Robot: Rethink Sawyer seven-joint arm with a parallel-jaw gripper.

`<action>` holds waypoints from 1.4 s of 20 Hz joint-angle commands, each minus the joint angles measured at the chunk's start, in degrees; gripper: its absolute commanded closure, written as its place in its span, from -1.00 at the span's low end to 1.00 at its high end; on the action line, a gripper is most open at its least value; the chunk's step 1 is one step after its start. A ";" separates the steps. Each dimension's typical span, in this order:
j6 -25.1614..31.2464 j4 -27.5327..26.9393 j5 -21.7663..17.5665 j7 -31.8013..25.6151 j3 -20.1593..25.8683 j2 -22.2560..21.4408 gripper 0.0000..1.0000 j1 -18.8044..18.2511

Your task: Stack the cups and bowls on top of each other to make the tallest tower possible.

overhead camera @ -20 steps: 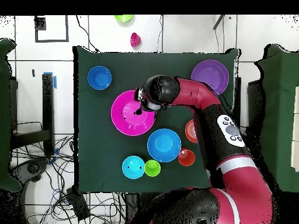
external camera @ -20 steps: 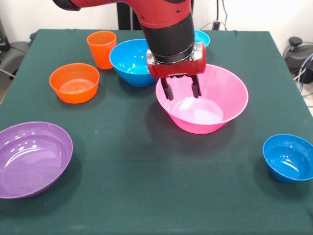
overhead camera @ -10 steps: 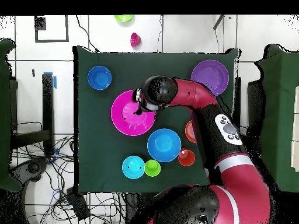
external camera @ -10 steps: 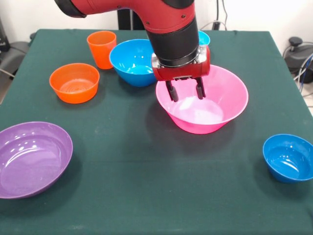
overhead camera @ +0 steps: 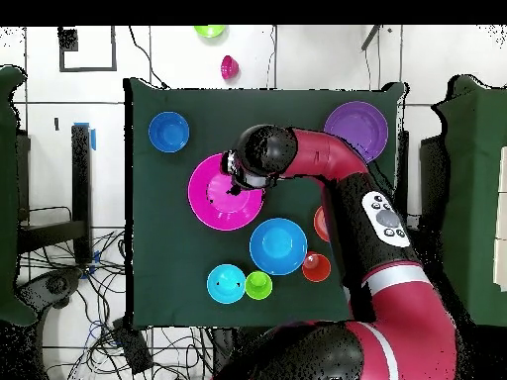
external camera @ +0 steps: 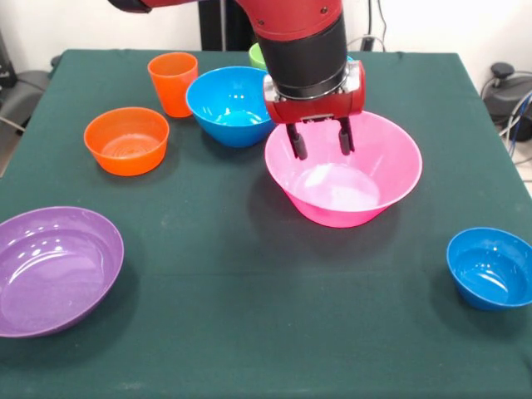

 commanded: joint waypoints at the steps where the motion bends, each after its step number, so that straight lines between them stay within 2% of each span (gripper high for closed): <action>1: 11.73 -8.48 -7.38 -9.63 -2.54 -0.96 -1.00 1.34; 5: 11.99 -13.66 -12.92 -14.62 -2.93 -1.41 -1.00 0.15; 8: 12.56 -15.37 -15.34 -16.74 -1.87 -2.00 -1.00 -1.04; 11: 7.13 -14.52 -18.27 -18.61 -0.22 -3.57 -1.00 -2.30; 17: 4.14 -11.86 -20.01 -15.86 1.14 -3.37 -1.00 -2.40; 22: -0.83 -14.48 -23.38 -17.24 3.31 -0.95 -1.00 -0.95; 24: -1.16 -15.35 -23.67 -16.83 3.75 -0.12 -1.00 -0.49; 28: -3.56 -12.29 -23.16 -10.05 2.47 -1.00 -1.00 1.15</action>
